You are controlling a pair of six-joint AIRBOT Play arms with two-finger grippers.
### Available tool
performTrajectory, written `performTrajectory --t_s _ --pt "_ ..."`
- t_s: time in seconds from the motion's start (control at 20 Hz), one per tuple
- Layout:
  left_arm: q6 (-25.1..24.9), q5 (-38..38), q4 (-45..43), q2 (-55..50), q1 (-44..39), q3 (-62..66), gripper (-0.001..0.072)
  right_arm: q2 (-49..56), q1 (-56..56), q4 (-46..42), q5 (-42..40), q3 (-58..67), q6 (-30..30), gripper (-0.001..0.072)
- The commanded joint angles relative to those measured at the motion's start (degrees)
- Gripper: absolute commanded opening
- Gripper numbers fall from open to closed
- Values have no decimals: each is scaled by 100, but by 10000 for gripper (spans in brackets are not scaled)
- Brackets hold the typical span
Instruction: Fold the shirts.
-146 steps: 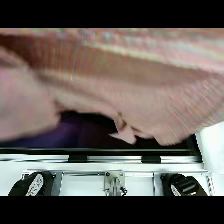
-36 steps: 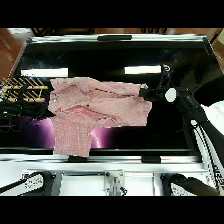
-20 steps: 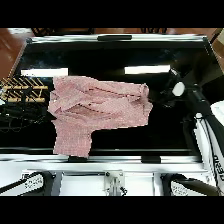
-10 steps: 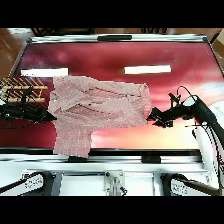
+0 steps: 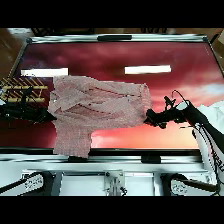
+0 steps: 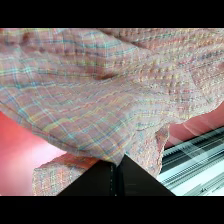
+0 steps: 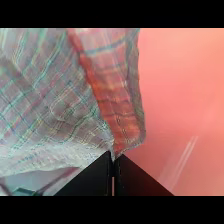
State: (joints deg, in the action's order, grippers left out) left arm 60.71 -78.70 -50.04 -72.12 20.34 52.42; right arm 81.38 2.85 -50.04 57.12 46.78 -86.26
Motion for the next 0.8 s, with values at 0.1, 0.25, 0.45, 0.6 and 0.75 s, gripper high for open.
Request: performTrajectory --t_s 0.1,0.25,0.45,0.6,0.75 --pt "0 -4 20 7 0 4 28 -59 -129 280 -249 -4 192 50" --pt "9 -92 61 144 0 435 26 -734 -111 369 -50 249 721 49" --pt "835 387 83 1012 2 2643 26 -2350 -111 234 -221 1897 1276 49" --pt "1252 1248 85 1812 0 4937 27 -3560 -114 -575 -1119 3711 1351 49" --pt "1460 2144 76 2564 0 6432 27 -4325 -111 -1698 -1032 5021 863 49"
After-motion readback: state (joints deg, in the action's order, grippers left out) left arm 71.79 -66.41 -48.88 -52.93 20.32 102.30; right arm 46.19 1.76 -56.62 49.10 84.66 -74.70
